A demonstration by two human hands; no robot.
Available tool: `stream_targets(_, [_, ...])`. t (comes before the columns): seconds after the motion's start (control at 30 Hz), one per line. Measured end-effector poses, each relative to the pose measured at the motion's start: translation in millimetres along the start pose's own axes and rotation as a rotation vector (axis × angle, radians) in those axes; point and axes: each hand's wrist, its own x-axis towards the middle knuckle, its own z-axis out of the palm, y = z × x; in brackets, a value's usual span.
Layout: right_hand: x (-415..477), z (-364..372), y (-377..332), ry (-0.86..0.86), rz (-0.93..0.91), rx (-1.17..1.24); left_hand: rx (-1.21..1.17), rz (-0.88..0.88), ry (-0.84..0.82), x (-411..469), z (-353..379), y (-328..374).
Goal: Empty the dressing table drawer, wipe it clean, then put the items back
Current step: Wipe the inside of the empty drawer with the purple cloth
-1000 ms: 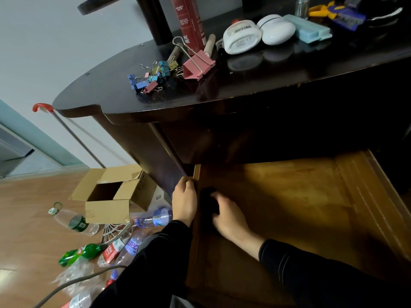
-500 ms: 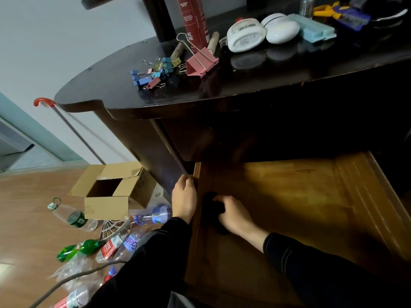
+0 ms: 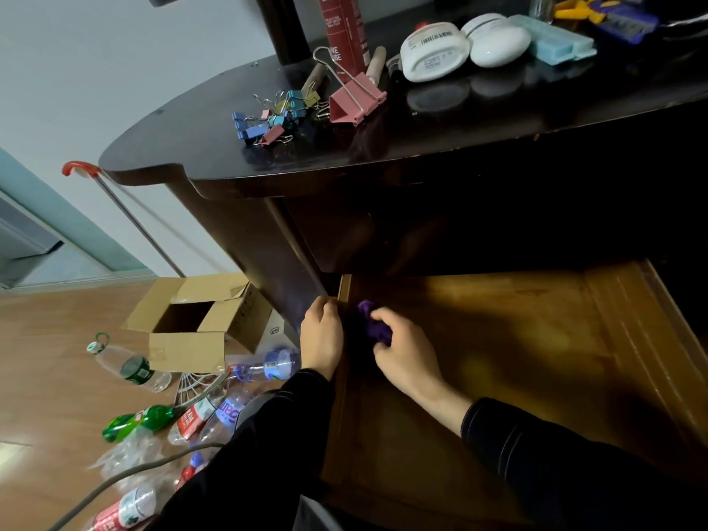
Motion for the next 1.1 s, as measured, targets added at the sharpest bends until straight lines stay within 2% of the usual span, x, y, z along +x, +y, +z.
stream_targets(0.1, [-15,12,1,-0.059,-0.16,-0.012,0.003,-0.02,0.008,0,0,1])
stream_targets(0.23, [-9,4,16,-0.273,0.026,-0.137,0.007,-0.023,-0.035,1,-1,-1])
stream_targets(0.3, [-3,-4,14,-0.214,0.063,-0.101,0.001,-0.021,-0.036,0,-1,0])
stream_targets(0.4, [-6,1,5,-0.04,-0.054,-0.025,0.0,-0.002,-0.008,1,-1,0])
stream_targets(0.5, [-19,12,8,-0.13,-0.127,0.003,-0.001,-0.022,-0.005,2,0,0])
stream_targets(0.6, [-16,8,19,-0.266,-0.013,-0.136,-0.016,-0.038,-0.024,1,-1,-1])
stream_targets(0.7, [-3,-4,15,-0.173,0.075,-0.074,-0.019,-0.05,-0.027,1,-1,-1])
stream_targets(0.77, [-2,-3,8,-0.047,0.009,-0.031,-0.016,-0.036,-0.022,1,-1,-1])
stream_targets(0.8, [-5,1,6,-0.035,-0.04,0.0,-0.013,-0.034,-0.016,1,-1,1])
stream_targets(0.87, [-17,10,7,-0.123,-0.11,0.036,-0.021,-0.039,-0.004,0,0,2])
stream_targets(1.0, [-16,5,20,-0.281,-0.042,-0.135,-0.009,-0.03,-0.01,-2,-2,2])
stream_targets(1.1, [-6,-7,16,-0.167,-0.032,-0.161,-0.011,-0.03,-0.019,-3,-2,3])
